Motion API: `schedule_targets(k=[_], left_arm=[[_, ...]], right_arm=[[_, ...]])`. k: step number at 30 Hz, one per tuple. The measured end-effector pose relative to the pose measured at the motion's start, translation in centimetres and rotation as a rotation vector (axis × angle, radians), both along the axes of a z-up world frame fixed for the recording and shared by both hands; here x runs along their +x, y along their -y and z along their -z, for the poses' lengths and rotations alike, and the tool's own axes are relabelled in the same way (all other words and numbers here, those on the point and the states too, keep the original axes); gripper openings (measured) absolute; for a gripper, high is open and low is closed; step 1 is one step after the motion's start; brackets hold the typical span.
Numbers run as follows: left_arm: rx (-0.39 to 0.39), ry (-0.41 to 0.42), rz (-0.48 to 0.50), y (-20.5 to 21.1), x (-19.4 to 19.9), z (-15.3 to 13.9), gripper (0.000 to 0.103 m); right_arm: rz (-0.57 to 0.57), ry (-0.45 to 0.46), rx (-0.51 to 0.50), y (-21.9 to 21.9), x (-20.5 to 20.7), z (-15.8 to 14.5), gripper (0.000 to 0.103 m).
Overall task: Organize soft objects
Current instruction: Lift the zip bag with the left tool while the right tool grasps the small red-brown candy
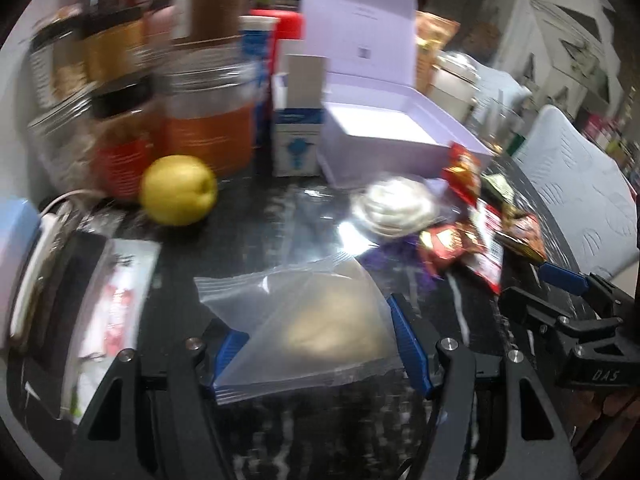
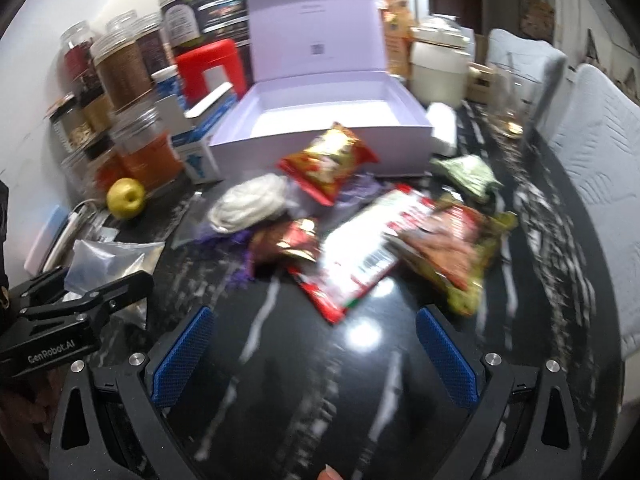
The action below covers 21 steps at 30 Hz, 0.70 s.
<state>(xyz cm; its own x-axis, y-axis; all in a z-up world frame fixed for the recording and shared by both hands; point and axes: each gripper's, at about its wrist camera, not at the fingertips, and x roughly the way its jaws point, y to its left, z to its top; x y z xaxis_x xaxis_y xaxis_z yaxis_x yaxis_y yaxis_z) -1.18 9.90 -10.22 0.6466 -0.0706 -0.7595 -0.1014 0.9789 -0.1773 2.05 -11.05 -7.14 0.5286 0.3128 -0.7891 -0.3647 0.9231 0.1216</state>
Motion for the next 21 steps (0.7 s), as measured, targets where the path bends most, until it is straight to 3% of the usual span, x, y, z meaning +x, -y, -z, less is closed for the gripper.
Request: schedule_targets(k=[3,5,7,16,21], left_arm=[[-0.004,-0.003,-0.033,-1.5,-0.2,0.1,0.066],[-0.013,-0.007,-0.044,-2.2,-0.1,0.4,0.066],[-0.018,-0.007,-0.045,-2.3,0.0,0.5,0.066],[-0.063,0.01,-0.017,-2.0,0.6,0.3,0.066],[-0.069,0.021,-0.023,-2.1,0.6,0.0,0.066]], right_arm=[[-0.015,-0.001,0.008,-1.0,0.8,0.3,0.097],[-0.023,-0.025,-0.002,-1.7,1.9,1.0,0.081],[-0.032,-0.04,-0.007,-2.2,2.8,1.5,0.076],[-0.032,-0.016,-0.015,-3.5,5.0,2.5,0.065],[-0.05,0.003,-0.114,-4.6,5.3,2.7,0.064]])
